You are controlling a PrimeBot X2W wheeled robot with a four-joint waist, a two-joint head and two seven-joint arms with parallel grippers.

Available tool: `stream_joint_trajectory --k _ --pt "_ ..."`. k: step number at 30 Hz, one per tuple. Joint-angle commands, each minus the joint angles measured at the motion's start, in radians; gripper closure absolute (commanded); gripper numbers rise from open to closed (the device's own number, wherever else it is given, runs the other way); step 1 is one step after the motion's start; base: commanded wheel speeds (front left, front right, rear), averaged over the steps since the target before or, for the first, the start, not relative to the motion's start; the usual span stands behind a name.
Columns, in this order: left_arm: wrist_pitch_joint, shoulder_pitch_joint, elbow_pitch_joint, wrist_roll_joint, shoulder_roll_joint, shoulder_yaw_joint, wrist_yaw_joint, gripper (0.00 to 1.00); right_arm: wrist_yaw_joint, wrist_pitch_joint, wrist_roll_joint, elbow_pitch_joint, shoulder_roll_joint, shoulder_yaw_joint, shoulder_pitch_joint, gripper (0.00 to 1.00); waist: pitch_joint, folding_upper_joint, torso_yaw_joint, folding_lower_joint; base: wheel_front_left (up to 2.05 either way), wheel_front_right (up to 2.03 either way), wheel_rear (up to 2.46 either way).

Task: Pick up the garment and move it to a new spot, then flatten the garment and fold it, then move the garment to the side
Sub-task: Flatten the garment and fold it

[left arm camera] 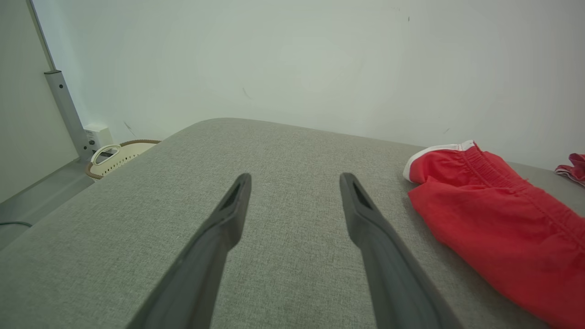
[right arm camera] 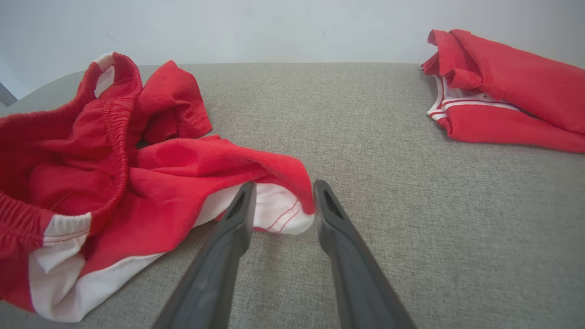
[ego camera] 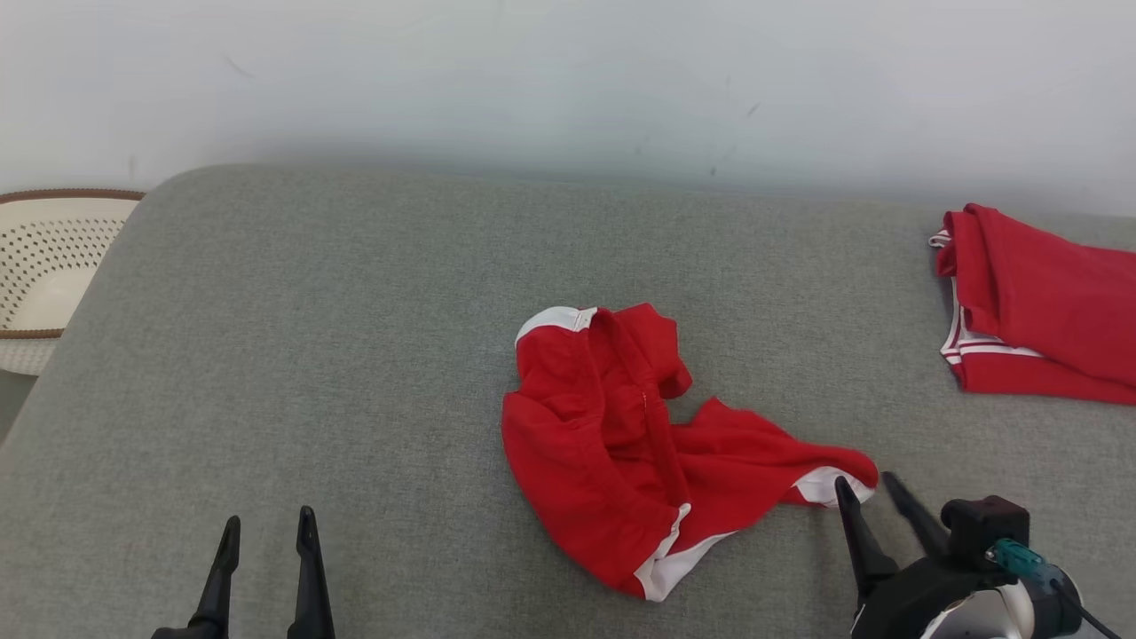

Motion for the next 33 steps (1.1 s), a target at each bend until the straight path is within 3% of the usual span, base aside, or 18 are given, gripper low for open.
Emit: stream_joint_trajectory --k 1,22,33 --pt "-0.002 -0.007 0.001 -0.004 -0.001 0.001 0.0 0.0 0.0 -0.005 -0.012 -0.01 0.004 -0.014 0.009 0.0 0.0 -0.0001 -0.005 0.0 0.0 0.0 0.0" --pt "-0.001 -0.016 0.018 0.011 -0.001 -0.018 -0.026 0.0 0.0 -0.203 -0.057 -0.111 0.117 -0.04 0.097 0.0 -0.035 -0.0001 -0.051 0.0 0.0 0.0 0.0" --pt "-0.001 -0.119 0.088 0.01 -0.001 -0.193 -0.086 0.0 0.0 -0.209 -0.071 -0.093 0.135 -0.027 0.081 0.0 -0.028 -0.0001 -0.1 0.0 0.0 0.0 0.0"
